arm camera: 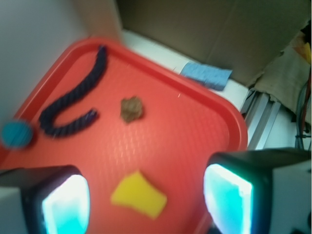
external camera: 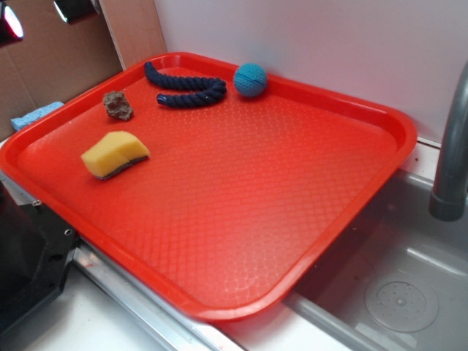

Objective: Grab the rock.

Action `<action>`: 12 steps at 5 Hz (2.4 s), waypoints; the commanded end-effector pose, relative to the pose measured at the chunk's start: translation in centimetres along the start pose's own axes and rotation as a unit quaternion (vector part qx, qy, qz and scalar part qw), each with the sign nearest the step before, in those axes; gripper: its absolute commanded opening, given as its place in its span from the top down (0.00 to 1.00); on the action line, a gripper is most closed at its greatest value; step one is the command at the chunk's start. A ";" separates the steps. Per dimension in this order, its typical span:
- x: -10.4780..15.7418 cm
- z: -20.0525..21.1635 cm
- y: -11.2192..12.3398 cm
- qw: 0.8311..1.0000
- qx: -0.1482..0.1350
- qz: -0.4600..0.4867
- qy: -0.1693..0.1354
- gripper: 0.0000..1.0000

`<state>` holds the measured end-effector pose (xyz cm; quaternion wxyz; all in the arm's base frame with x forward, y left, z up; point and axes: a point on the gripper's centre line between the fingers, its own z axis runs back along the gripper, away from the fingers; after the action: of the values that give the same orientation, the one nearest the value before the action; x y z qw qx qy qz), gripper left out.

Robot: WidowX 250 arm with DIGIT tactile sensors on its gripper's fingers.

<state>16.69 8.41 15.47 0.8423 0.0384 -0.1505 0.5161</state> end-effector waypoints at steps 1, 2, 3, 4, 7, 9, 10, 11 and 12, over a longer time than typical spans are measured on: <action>1.8 -5.9 0.0 0.993 0.026 0.100 -0.065 0.00; 2.4 -8.6 -0.6 0.989 0.020 0.124 -0.074 0.00; 3.3 -11.4 -1.2 0.987 0.027 0.132 -0.087 0.00; 3.9 -13.0 -1.3 0.986 0.039 0.133 -0.095 0.00; 3.7 -14.8 -1.6 0.986 0.041 0.132 -0.091 1.00; 4.5 -11.0 -2.6 0.998 0.037 0.013 -0.043 1.00; 3.5 -7.5 -4.1 0.993 0.021 -0.112 -0.019 1.00; 1.3 -3.6 -5.8 0.972 -0.013 -0.224 0.063 1.00; -0.7 0.4 -6.2 0.936 -0.058 -0.335 0.096 1.00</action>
<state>21.67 3.48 14.13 0.9770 -0.0104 -0.0449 0.2081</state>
